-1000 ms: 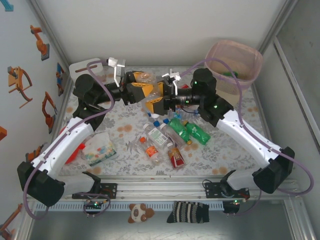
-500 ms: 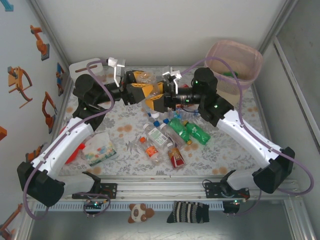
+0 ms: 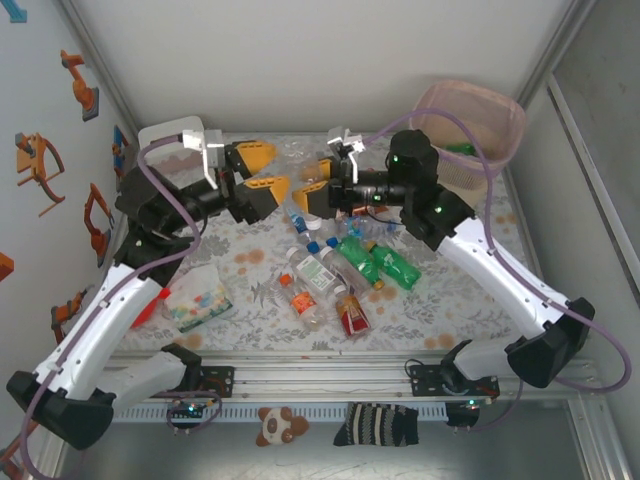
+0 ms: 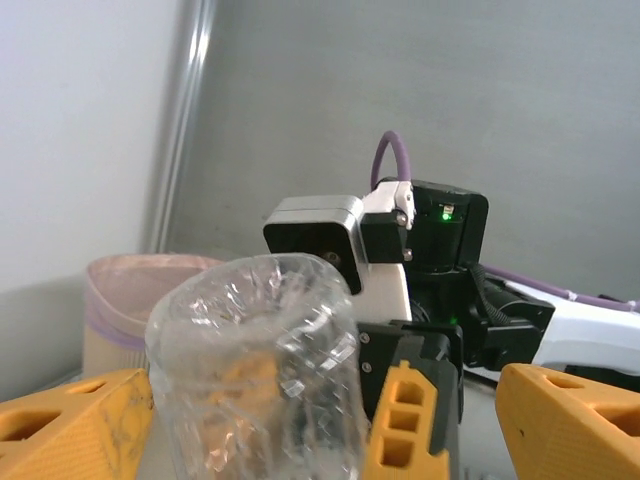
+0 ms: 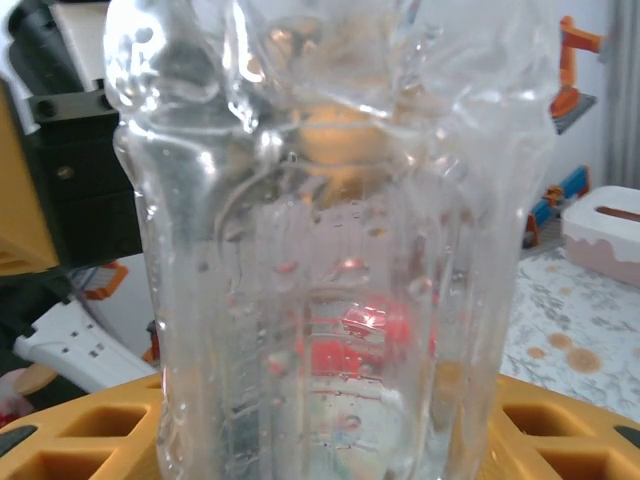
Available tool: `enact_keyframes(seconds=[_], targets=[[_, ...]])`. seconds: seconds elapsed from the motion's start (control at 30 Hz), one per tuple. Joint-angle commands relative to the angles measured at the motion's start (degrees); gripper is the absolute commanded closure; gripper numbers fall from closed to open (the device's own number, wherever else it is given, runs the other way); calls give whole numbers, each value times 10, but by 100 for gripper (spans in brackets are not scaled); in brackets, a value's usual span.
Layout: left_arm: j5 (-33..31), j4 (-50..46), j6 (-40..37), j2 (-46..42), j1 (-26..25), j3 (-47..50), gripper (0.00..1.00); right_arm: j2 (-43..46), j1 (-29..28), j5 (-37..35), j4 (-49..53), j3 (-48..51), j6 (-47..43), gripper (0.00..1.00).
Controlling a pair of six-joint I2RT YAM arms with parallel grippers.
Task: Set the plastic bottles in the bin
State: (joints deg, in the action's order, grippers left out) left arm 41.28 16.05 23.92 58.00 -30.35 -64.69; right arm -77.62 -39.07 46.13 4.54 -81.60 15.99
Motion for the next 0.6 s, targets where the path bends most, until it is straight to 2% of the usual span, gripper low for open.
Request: enact_keyframes(seconds=[0.0, 0.27, 0.57], targets=[[-36, -33, -39, -18, 2, 17, 12, 15, 14, -57, 53, -33, -20, 47], [-41, -47, -39, -30, 4, 33, 12, 6, 74, -203, 182, -95, -10, 47], [-47, -41, -34, -29, 5, 50, 12, -32, 210, -308, 302, -198, 18, 48]])
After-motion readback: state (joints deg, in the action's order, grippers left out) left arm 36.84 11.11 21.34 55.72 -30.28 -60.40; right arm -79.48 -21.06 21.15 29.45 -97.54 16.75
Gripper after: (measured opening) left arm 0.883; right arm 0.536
